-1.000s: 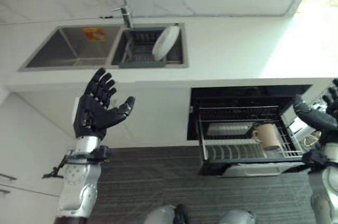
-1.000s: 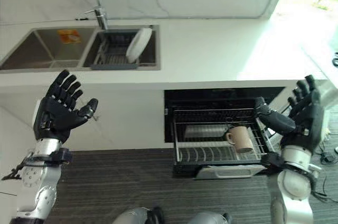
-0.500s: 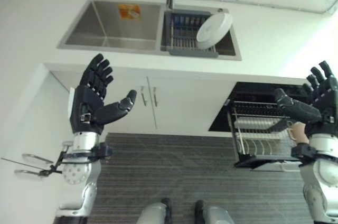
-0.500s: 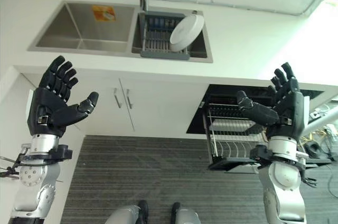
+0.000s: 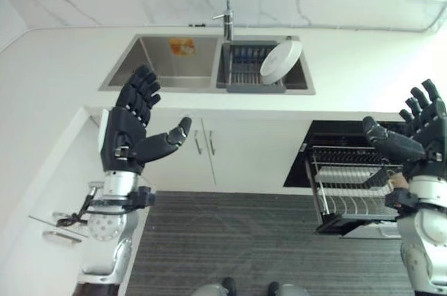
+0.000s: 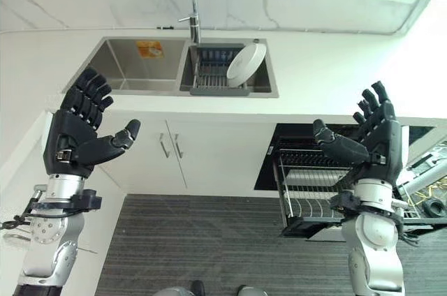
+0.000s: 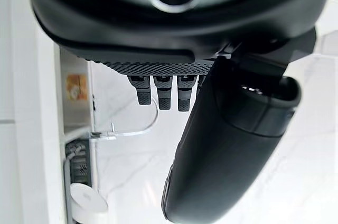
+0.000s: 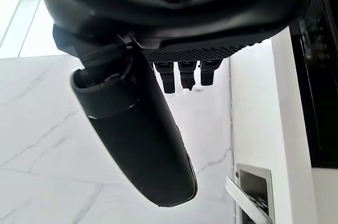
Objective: Place the dishes in the dishwasher.
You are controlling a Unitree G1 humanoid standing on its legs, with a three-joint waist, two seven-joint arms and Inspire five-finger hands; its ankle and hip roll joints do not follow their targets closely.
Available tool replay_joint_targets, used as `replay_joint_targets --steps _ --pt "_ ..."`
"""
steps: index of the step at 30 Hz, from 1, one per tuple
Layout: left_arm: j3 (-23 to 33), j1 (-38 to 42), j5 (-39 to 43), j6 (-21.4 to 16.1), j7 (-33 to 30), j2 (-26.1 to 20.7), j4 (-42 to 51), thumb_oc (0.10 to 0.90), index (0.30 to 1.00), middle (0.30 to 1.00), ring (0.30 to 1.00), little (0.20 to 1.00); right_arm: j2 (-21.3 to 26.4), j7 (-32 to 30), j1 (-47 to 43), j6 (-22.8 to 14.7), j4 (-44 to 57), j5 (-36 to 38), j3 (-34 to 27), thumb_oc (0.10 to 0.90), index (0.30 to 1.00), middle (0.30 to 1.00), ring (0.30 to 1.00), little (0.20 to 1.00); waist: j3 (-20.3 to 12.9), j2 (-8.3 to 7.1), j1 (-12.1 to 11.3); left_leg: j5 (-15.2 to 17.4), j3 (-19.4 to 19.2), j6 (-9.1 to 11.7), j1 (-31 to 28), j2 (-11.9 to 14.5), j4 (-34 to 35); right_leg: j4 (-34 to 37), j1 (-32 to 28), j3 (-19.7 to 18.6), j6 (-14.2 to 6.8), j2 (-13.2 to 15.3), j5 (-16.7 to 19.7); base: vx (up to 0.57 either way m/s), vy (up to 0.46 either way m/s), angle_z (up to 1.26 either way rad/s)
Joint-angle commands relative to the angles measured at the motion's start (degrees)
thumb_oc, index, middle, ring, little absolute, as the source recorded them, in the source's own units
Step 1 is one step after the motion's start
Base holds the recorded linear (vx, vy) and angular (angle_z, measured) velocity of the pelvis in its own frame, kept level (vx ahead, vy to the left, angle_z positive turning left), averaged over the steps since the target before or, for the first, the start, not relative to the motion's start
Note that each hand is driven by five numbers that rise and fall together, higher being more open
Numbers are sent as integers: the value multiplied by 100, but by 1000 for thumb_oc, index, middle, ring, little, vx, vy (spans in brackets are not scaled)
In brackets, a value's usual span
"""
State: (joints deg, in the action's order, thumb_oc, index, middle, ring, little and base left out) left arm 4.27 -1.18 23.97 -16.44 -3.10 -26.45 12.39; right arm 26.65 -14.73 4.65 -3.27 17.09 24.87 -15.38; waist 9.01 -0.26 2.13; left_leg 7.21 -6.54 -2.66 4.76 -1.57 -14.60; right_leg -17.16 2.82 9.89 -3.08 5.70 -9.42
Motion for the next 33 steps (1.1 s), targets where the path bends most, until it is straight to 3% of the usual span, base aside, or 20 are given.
replay_joint_targets --steps 1,4,5,6,7,8,10,15,17,22,26,27,30,33 --pt "-23 367 -74 -594 -137 -167 562 800 900 900 900 900 476 290 -396 -303 132 -120 -90 800 900 900 900 900 -291 -122 -93 -354 -582 692 -270 457 -259 -3 23 155 25 -142 -343 95 -166 -15" --pt "-17 351 -93 -591 -131 -159 617 800 900 900 900 900 621 371 -399 -275 165 -72 -81 800 900 900 900 900 -78 -316 -187 -1001 -550 821 76 471 -902 -3 -79 115 167 -41 -324 66 -127 -19" --pt "-14 381 -125 -624 -80 -92 527 800 900 900 900 900 669 393 -486 -220 117 -207 -29 800 900 900 900 900 79 -235 -147 -1063 -685 765 340 657 -520 -3 -133 36 189 -225 -297 252 83 11" --pt "33 243 -65 -648 -59 -82 510 800 900 900 900 900 631 424 -555 -95 52 -319 54 800 900 900 900 900 130 -14 -159 -665 -737 713 601 881 -259 -3 -224 -34 81 -426 -334 400 211 29" --pt "74 85 -95 -646 -134 -93 552 800 900 900 900 900 625 595 -518 -14 114 -273 131 800 900 900 900 900 86 166 -181 -577 -523 776 997 1062 -259 -3 -280 -160 30 -592 -366 462 292 6" --pt "113 -44 -86 -643 -207 -125 607 800 900 900 900 900 640 771 -392 23 192 -207 149 800 900 900 900 900 64 244 -218 -849 -292 863 1233 1121 -259 -3 -382 -289 45 -711 -453 368 203 -23" --pt "153 -116 -68 -669 -226 -145 610 800 900 900 900 900 721 799 -273 -79 201 -140 113 800 900 900 900 900 38 289 -213 -1080 -248 954 1376 1227 -259 -3 -497 -352 87 -796 -583 261 149 -50" --pt "151 -204 -228 -776 -286 -103 560 800 900 900 900 900 781 1039 -143 -424 180 167 -1 800 900 900 900 900 -12 349 -109 -1133 -480 993 1236 1400 -259 -3 -643 -342 84 -784 -673 242 217 -51" --pt "164 -193 -229 -741 -259 -211 541 800 900 900 900 900 855 1217 -70 -432 292 217 -111 800 900 900 900 900 -159 280 -134 -523 -756 769 984 1231 -259 -3 -892 -324 -92 -498 -730 390 382 -43" --pt "102 33 -527 -847 -311 -415 502 800 900 900 900 900 830 994 -411 -399 263 290 62 800 900 900 900 900 -332 206 -244 -223 -886 569 861 1021 -259 -3 -955 -145 -284 -137 -697 171 200 -7" --pt "88 145 -673 -961 -248 -540 603 800 900 900 900 900 655 831 -479 -515 320 104 89 800 900 900 900 900 -431 164 -279 38 -752 358 721 757 -259 -3 -898 -6 -443 163 -443 100 196 23" --pt "83 174 -654 -968 -205 -568 633 800 900 900 900 900 621 784 -476 -558 342 30 73 800 900 900 900 900 -445 145 -280 93 -700 301 695 692 -259 -3 -910 26 -495 233 -342 116 253 35" --pt "24 326 -478 -919 86 -604 715 800 900 900 900 900 515 700 -489 -615 359 -32 5 800 900 900 900 900 -467 121 -274 243 -379 144 581 486 -259 -3 -1008 162 -644 395 519 112 238 41" --pt "5 397 -458 -874 348 -567 822 800 900 900 900 900 431 766 -390 -796 462 325 -76 800 900 900 900 900 -351 221 -263 318 -102 34 415 385 -259 -1586 -501 187 -663 550 1075 77 207 33"
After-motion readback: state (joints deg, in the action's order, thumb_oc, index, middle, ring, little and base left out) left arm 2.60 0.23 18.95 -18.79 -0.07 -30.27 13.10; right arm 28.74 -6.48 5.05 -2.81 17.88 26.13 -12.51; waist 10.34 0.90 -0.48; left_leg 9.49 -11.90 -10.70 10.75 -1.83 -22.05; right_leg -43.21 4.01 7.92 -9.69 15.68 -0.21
